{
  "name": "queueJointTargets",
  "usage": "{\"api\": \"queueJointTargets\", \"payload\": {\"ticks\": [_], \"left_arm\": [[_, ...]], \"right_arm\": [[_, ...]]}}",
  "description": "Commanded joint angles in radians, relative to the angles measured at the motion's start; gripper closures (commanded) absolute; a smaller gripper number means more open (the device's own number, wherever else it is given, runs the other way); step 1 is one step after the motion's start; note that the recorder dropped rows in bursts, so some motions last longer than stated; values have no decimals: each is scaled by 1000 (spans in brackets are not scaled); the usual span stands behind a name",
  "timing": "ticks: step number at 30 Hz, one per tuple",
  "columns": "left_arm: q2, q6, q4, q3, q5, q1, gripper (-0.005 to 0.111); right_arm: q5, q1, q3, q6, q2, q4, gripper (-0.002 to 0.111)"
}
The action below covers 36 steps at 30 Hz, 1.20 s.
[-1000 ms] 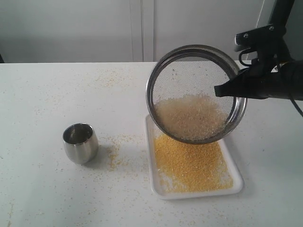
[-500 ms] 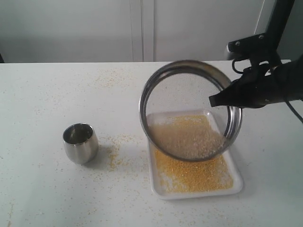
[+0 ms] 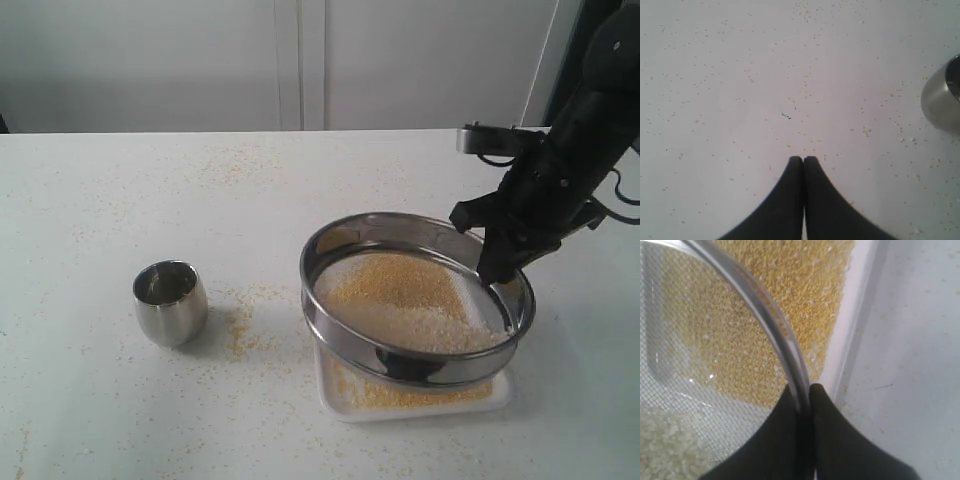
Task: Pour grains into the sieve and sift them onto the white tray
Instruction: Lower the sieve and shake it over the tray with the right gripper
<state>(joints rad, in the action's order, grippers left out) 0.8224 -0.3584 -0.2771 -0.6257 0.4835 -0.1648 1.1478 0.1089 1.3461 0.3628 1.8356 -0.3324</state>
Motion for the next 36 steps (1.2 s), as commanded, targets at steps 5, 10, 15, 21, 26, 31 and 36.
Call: {"api": "queueJointTargets", "payload": {"ticks": [5,10,15,21,26,31,36], "left_arm": [[-8,-4,3,8,3,3,107],[-8,-4,3,8,3,3,107],[-8,-4,3,8,3,3,107],[-8,-4,3,8,3,3,107],[-8,-4,3,8,3,3,107],[-8,-4,3,8,3,3,107],[-8,-4,3,8,3,3,107]], "right_arm": [[-216,74,-91,209,-105,-5,108],[-303,30,-91,-314,-87,142,108],[-257,53,-91,-155,-59,112,108],[-278,45,-83,-11,-55,82,108],[-183,42,-71,224,-47,-127,108],[-333,21,-87,-249,-59,88,108],[-317,26,-83,-177,-60,108,108]]}}
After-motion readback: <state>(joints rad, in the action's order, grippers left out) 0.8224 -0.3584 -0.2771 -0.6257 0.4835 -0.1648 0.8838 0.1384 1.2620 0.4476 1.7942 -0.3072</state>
